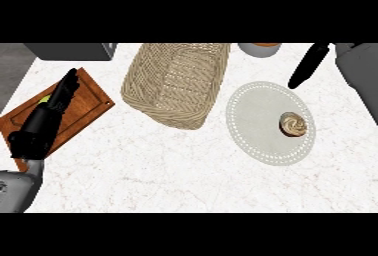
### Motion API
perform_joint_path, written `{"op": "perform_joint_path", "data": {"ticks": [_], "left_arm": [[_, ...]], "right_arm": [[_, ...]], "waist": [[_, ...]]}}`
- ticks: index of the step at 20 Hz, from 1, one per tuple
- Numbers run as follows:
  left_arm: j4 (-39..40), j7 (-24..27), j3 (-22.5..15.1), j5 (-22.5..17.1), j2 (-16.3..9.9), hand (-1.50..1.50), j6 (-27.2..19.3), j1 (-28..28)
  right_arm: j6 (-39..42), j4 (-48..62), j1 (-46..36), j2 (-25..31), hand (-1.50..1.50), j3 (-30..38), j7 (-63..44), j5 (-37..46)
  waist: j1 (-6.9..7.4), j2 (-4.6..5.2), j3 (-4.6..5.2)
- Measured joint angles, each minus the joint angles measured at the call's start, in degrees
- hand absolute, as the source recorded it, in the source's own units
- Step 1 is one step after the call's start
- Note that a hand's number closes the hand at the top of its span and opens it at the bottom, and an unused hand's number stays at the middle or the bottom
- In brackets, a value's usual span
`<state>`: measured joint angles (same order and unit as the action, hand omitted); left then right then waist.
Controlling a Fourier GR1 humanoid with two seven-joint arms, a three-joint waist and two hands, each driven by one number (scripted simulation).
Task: Pick the cupcake from the placemat and place it in the basket
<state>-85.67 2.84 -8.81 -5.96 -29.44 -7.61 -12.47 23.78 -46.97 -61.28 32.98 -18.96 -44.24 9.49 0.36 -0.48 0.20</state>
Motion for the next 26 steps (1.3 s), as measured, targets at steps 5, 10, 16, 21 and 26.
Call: {"op": "perform_joint_path", "data": {"ticks": [5, 10, 16, 21, 26], "left_arm": [[-0.6, 0.1, 1.0, 0.5, 0.8, 0.0, 0.7, 0.9], [-2.4, -2.5, 2.2, 1.3, 1.1, 0.0, 1.6, -0.1], [-2.7, -1.8, 3.1, 2.8, 2.5, 0.0, 2.3, 1.0], [-2.8, -2.0, 3.7, 4.1, 3.9, 0.0, 2.8, 0.8], [-3.0, -1.7, 5.1, 4.5, 4.3, 0.0, 4.7, 1.2]], "right_arm": [[6.9, -1.6, 1.2, 1.1, -1.5, 1.8, -3.6, -1.9], [8.7, -2.0, 4.1, 1.0, -1.5, 3.3, -2.8, -0.5], [10.2, -0.3, 6.9, -0.3, -1.5, 3.4, -0.3, 2.9], [10.7, 2.0, 10.2, -1.5, -1.5, 3.3, 2.5, 5.9], [9.7, 2.9, 12.9, -3.8, -1.5, 3.6, 3.3, 9.0]], "waist": [[-0.26, 0.22, -0.12], [-0.16, 0.38, -0.18], [0.11, 0.53, -0.2], [0.08, 0.56, -0.2], [0.05, 0.56, -0.21]]}}
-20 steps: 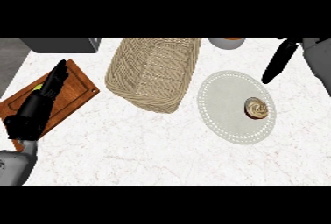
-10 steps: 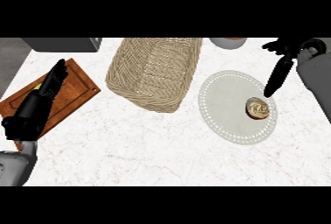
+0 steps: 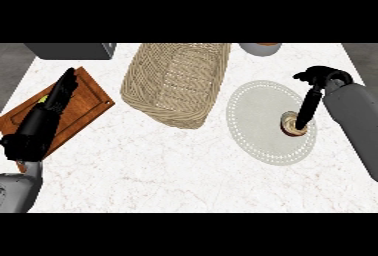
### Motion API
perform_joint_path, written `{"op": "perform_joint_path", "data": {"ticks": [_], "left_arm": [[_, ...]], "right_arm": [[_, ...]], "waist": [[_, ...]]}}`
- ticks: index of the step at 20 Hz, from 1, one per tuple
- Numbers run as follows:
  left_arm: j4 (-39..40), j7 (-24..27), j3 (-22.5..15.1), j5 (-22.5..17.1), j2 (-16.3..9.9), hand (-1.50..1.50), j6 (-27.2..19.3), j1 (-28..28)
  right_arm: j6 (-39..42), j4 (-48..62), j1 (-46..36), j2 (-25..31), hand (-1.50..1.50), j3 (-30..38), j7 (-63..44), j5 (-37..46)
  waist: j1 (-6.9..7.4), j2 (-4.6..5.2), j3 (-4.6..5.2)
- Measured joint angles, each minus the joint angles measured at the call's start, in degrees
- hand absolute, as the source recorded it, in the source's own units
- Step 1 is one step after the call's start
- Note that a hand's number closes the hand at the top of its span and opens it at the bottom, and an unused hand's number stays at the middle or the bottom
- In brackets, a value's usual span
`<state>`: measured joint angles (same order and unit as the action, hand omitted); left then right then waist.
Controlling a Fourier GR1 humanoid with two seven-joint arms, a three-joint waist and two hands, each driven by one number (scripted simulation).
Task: Pick the cupcake from the placemat and place it in the basket
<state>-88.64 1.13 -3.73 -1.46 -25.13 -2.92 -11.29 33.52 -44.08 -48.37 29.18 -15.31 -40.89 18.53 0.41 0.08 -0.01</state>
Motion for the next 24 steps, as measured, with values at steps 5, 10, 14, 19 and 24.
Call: {"op": "perform_joint_path", "data": {"ticks": [5, 10, 14, 19, 24], "left_arm": [[0.0, 0.1, 1.3, 1.3, 1.0, 0.0, 1.0, 0.3], [0.4, -0.7, 2.5, 2.2, 2.3, 0.0, 2.0, -0.7], [0.0, -0.9, 3.5, 3.1, 2.8, 0.0, 3.2, -0.6], [-1.4, -1.4, 4.0, 4.3, 4.3, 0.0, 3.7, 0.4], [-1.1, -1.3, 5.2, 5.6, 5.2, 0.0, 4.6, 0.1]], "right_arm": [[-2.7, 1.4, 2.3, -1.3, -1.5, 0.9, 3.0, 4.0], [-5.0, 0.5, 4.6, -2.8, -1.5, 1.8, 4.9, 7.4], [-6.3, 1.4, 5.0, -3.5, -1.5, 2.7, 6.8, 10.4], [-7.8, 1.8, 7.2, -4.1, -1.5, 4.3, 9.3, 12.9], [-7.7, -0.5, 8.5, -5.7, -1.5, 6.3, 8.0, 14.2]], "waist": [[0.0, 0.0, 0.0], [-0.1, -0.02, 0.0], [-0.05, -0.01, 0.0], [-0.07, -0.03, 0.0], [-0.2, -0.07, 0.01]]}}
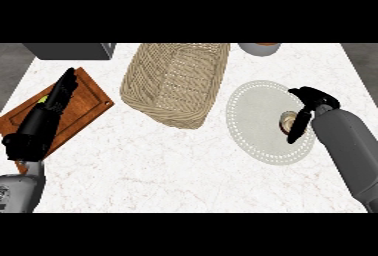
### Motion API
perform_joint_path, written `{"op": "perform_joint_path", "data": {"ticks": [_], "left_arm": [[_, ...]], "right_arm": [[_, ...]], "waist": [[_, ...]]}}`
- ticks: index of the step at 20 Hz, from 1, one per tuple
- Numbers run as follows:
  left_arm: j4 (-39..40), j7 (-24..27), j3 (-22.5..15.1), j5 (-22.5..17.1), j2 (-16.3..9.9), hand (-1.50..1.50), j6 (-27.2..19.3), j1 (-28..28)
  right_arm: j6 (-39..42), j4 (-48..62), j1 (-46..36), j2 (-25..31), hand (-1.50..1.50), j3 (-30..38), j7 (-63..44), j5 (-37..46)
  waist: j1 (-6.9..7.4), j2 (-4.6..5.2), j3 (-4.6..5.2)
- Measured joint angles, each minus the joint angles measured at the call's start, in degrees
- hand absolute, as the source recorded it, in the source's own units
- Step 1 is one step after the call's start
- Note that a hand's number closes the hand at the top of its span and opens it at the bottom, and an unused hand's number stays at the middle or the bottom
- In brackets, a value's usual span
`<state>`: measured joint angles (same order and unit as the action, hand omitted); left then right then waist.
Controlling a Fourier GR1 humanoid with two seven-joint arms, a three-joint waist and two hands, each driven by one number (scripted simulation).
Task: Pick the cupcake from the placemat and place it in the basket
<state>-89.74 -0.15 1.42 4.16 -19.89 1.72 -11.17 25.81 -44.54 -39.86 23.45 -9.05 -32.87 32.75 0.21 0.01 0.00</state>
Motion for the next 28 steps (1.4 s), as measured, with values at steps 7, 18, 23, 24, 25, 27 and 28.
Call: {"op": "perform_joint_path", "data": {"ticks": [7, 18, 23, 24, 25, 27, 28], "left_arm": [[0.0, 0.7, 1.1, 1.1, 1.2, 0.0, 1.4, 0.6], [1.9, 1.2, 2.9, 2.5, 2.8, 0.0, 3.3, -0.9], [0.5, 0.1, 3.2, 3.1, 3.3, 0.0, 3.5, -1.0], [0.8, 0.2, 3.3, 3.3, 3.5, 0.0, 3.5, -1.3], [0.8, 0.1, 3.2, 3.5, 3.7, 0.0, 3.4, -1.3], [0.4, 0.5, 3.2, 3.8, 3.8, 0.0, 3.5, -0.8], [1.1, 0.6, 3.4, 4.0, 4.0, 0.0, 3.3, -1.3]], "right_arm": [[-1.8, 1.7, 2.0, -2.0, -1.5, 1.5, 1.6, 2.9], [-4.5, 10.5, 0.6, -2.3, 1.5, 4.8, 7.1, 7.1], [-7.5, 11.4, 0.9, -3.0, 1.5, 6.1, 8.4, 8.1], [-7.9, 11.7, 0.9, -2.9, 1.5, 6.0, 9.2, 8.7], [-8.5, 12.4, 0.8, -2.9, 1.5, 5.7, 10.2, 9.4], [-9.0, 14.4, -0.3, -2.5, 1.5, 5.4, 11.8, 10.6], [-9.6, 14.8, -0.4, -2.5, 1.5, 5.2, 12.6, 11.1]], "waist": [[0.08, 0.05, -0.02], [0.23, 0.11, 0.02], [0.13, -0.22, 0.42], [0.15, -0.27, 0.45], [0.22, -0.34, 0.53], [0.33, -0.31, 0.6], [0.29, -0.33, 0.63]]}}
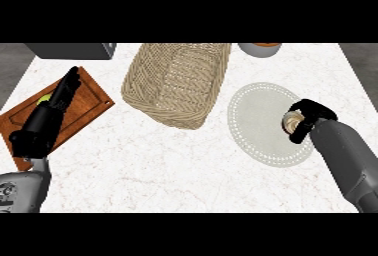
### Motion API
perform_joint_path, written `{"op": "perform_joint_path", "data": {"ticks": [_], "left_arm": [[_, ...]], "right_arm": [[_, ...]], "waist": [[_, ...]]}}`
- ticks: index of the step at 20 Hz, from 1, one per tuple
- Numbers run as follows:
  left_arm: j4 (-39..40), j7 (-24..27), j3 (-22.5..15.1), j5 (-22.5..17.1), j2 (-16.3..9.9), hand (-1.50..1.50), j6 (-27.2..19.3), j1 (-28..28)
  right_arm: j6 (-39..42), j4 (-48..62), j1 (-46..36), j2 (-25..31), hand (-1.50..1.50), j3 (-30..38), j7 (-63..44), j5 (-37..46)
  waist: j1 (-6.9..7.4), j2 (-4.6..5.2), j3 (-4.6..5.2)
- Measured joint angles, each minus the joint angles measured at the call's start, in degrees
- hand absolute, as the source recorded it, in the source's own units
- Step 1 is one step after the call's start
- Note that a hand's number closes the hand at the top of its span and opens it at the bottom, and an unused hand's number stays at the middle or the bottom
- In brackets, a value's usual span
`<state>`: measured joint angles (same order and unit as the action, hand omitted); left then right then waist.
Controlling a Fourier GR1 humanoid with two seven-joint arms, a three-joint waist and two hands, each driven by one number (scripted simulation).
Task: Pick the cupcake from the placemat and place it in the basket
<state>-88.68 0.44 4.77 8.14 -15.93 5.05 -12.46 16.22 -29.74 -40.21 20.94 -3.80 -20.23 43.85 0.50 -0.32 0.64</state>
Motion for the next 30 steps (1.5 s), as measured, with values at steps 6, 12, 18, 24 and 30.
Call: {"op": "perform_joint_path", "data": {"ticks": [6, 12, 18, 24, 30], "left_arm": [[0.1, -0.2, 0.3, 0.1, 0.3, 0.0, 0.5, -0.1], [0.1, -0.2, 0.1, 0.4, 0.7, 0.0, 0.8, -0.7], [-0.3, -0.5, 0.8, 0.1, 0.1, 0.0, 1.6, -0.4], [0.0, -0.5, 1.2, 0.4, 0.2, 0.0, 1.0, 0.5], [-0.2, 0.3, 1.5, 0.4, 0.3, 0.0, 1.0, 1.6]], "right_arm": [[-6.0, 1.8, -0.1, -0.3, 1.5, -1.1, 3.3, 3.8], [-15.1, 3.7, -1.4, 2.4, 1.5, -3.1, 10.6, 8.6], [-24.5, 2.1, -4.6, 3.9, 1.5, -0.9, 12.0, 9.2], [-30.0, -7.1, -8.8, 2.1, 1.5, 6.7, 17.4, 0.2], [-25.9, -18.5, -14.0, 0.3, 1.5, 10.2, 18.2, -7.4]], "waist": [[-0.06, -0.04, 0.08], [0.52, 0.56, -0.5], [0.22, 0.5, -0.66], [-0.8, -0.07, -0.68], [-1.18, -0.29, -0.62]]}}
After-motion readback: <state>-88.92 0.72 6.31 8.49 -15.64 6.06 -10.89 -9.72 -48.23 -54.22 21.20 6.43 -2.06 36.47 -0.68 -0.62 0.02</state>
